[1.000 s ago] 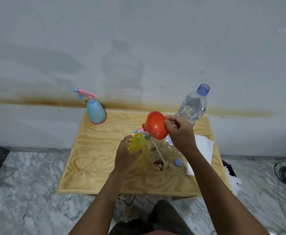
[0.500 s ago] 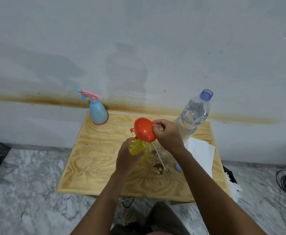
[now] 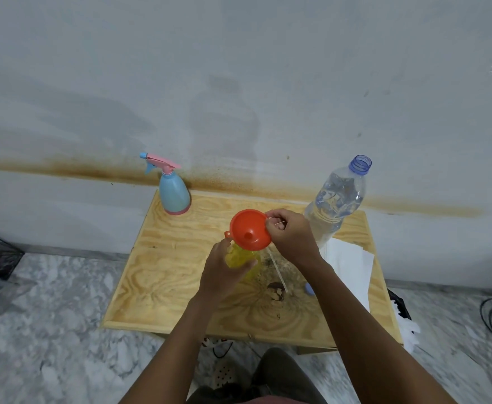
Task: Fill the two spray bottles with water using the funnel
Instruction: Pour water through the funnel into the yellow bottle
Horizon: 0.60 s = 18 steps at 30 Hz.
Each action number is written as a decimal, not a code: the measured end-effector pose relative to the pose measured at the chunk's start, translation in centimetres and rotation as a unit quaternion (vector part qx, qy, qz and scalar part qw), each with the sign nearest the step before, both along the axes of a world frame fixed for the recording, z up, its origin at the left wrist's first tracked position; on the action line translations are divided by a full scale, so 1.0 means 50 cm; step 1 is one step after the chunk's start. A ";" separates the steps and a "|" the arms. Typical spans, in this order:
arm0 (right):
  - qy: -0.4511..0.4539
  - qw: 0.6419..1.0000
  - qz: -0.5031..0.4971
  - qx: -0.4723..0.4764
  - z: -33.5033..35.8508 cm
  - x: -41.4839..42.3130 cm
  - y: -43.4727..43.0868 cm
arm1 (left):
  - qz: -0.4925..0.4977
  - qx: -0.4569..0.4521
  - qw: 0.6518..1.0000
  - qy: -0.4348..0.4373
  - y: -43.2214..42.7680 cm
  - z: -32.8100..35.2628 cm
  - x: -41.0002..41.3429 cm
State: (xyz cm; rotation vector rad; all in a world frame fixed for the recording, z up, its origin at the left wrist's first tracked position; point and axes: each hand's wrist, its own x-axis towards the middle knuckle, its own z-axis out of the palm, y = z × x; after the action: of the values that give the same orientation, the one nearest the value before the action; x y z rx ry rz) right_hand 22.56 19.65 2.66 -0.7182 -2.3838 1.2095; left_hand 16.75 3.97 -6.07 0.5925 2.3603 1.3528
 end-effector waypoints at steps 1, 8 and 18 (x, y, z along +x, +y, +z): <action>0.000 1.000 -0.001 0.000 -0.002 0.001 0.000 | -0.013 0.006 1.000 -0.010 -0.009 0.005 -0.004; 0.005 0.999 -0.010 -0.030 -0.012 0.006 -0.002 | 0.024 0.092 0.988 -0.119 -0.077 0.072 -0.050; 0.066 0.995 -0.079 0.010 -0.006 0.048 0.008 | 0.053 0.076 0.996 -0.013 -0.008 0.143 -0.040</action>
State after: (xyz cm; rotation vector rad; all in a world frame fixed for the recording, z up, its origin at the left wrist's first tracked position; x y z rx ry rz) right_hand 24.98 20.04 2.36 -0.7793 -2.1839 1.1291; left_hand 14.75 3.60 1.11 0.4922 2.3107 1.5893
